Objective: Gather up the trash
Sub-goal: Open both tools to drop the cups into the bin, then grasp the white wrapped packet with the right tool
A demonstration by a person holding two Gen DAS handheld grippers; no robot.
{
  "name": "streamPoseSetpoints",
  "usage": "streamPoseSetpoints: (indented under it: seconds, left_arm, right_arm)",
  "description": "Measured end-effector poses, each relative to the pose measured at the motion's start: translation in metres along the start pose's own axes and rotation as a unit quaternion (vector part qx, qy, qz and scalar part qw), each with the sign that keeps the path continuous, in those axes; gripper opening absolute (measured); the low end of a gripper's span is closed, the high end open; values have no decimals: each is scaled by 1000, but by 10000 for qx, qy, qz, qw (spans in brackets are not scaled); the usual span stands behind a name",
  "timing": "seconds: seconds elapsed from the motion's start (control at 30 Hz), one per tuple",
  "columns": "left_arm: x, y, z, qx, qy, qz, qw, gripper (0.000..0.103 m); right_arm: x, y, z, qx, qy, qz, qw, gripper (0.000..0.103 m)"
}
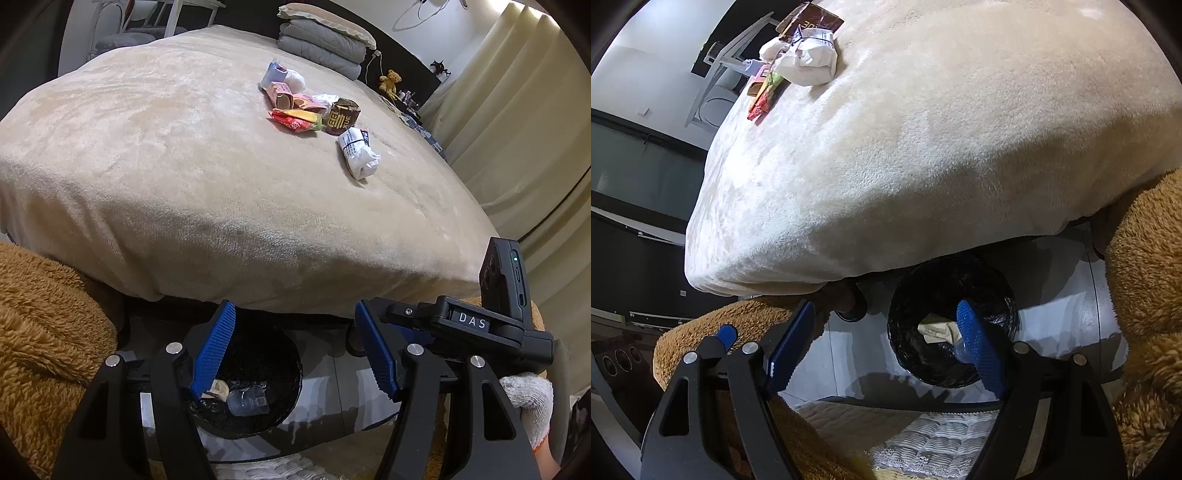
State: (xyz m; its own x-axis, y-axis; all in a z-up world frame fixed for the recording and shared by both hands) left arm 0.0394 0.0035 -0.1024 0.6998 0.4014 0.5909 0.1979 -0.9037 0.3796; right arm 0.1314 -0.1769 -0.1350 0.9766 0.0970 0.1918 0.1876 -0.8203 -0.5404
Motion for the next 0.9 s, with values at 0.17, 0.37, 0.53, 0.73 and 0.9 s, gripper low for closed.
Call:
streamPoseSetpoints:
  seconds: [0.17,0.37,0.53,0.73,0.9]
  left_arm:
    - [5,3,-12,-78,227,95,9997,65]
    - [12,5,-25,-210,478,203,9984,65]
    - [26,5,-30,-150,631,372,9972,65]
    - [56,4,-31,-127,772,537,9955,65]
    - [83,-1,-24,-62,799,625,9948,65]
  right_arm:
    - [-3,-19,-26,64,534,-627,9966,79]
    - [-7,-39,-57,102,1241,-1284,9839,79]
    - [5,-50,-72,62,1571,-1659,9735,79]
    - [38,-61,-79,27,1679,-1846,9684,79]
    - [65,-67,-75,-42,1736,-1927,9658,79]
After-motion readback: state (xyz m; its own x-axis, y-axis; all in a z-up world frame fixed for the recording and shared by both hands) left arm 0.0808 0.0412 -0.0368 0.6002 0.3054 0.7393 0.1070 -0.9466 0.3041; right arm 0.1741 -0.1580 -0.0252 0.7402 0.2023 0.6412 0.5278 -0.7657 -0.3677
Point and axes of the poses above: each gripper's, at about its wrist camera, not at the fingertips, and z roughly the way its jaws point, y to its right, x to its top, the point moved 3 cm from there along z, roughly the way its jaws point, and after that the axes turned 5 degrees about z, right-handed, at the moved point
